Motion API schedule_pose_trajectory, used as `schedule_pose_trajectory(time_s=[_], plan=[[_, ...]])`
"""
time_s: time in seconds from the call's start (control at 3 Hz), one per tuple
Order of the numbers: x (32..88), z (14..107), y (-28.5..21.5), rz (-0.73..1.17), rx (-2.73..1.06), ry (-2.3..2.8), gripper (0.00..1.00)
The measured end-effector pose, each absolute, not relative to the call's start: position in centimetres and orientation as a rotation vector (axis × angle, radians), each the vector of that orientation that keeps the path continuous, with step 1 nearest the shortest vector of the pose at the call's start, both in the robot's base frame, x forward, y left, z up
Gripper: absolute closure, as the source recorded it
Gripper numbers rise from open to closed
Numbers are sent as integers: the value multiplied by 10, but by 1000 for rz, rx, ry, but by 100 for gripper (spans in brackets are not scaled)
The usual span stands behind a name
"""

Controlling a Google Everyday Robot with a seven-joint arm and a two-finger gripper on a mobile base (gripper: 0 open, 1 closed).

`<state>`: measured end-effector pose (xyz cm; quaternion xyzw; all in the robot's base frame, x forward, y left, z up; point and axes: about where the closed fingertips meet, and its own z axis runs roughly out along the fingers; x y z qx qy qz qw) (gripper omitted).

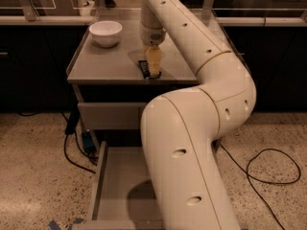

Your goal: Place rxbar blueberry into middle drawer

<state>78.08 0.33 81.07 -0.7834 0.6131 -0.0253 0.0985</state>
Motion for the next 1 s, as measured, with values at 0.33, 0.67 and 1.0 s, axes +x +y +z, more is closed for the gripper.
schedule_pose_trajectory(time_s=[0.33,0.67,1.0], plan=[[781,811,3,-75,-2318,1814,100],[781,820,3,-75,-2318,1814,100],[781,825,3,-75,-2318,1814,100]])
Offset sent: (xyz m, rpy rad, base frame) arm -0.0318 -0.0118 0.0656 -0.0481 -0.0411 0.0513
